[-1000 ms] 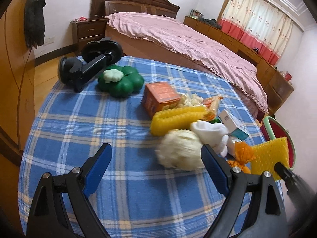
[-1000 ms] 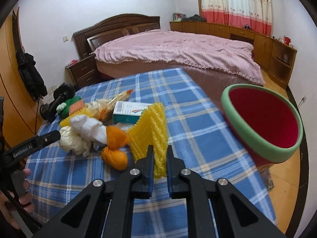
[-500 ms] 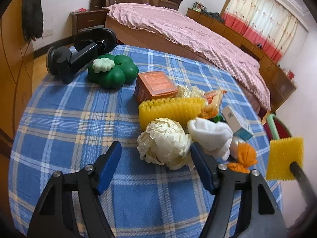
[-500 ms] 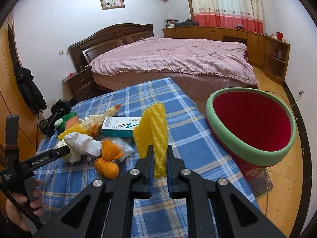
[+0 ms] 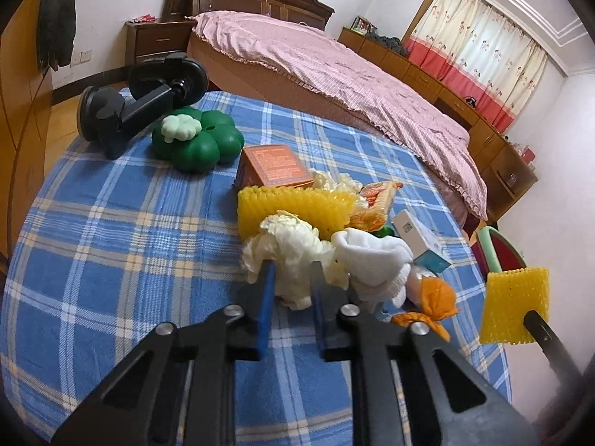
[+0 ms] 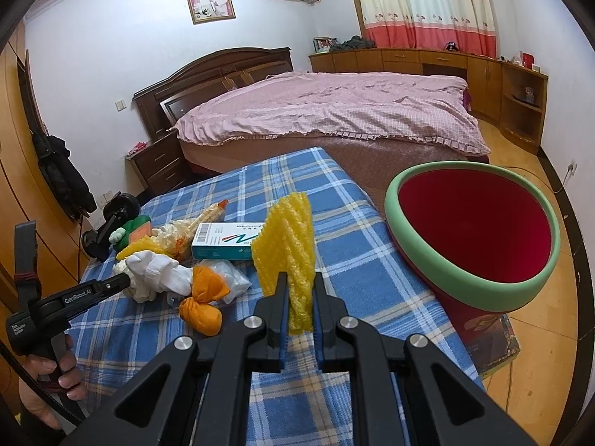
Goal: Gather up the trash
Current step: 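Grasp the yellow foam fruit net with the right tool, then grasp the crumpled white paper with the left tool while the right tool holds the yellow net, then carry both items over the red bin and open both tools to drop them, then move both tools back toward the table items, then grasp the white sock with the left tool while the right tool grasps the orange bag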
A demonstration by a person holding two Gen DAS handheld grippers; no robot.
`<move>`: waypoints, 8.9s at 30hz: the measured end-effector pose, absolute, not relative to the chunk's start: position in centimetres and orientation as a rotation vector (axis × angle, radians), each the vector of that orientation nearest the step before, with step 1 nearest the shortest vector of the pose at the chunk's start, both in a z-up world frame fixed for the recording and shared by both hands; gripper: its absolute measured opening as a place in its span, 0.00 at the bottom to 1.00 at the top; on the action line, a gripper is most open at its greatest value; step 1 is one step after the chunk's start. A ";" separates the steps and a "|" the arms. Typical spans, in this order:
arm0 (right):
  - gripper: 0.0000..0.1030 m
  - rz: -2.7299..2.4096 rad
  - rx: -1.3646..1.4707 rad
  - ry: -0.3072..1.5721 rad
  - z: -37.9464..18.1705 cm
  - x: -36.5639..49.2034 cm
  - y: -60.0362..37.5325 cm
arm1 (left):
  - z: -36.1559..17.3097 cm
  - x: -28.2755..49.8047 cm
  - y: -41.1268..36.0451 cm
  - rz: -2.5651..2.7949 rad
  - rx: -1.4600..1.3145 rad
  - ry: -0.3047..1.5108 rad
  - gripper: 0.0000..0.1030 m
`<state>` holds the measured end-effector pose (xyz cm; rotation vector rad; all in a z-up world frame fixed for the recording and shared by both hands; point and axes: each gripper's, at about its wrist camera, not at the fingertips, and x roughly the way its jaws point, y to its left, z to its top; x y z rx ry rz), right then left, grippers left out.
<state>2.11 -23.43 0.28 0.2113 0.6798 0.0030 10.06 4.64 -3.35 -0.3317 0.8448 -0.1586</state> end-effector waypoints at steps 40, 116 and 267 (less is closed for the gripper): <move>0.12 0.034 0.267 0.680 -0.1 2.4 -25.1 | -2.7 10.2 5.1 -0.101 -0.338 0.808 0.36; 0.12 -0.257 0.420 0.665 -1.1 0.9 -46.4 | -0.3 12.6 -29.2 -0.668 -0.001 0.832 0.37; 0.27 0.271 0.204 0.903 -5.0 6.7 -15.6 | -0.4 6.6 8.0 0.043 -0.266 0.819 0.28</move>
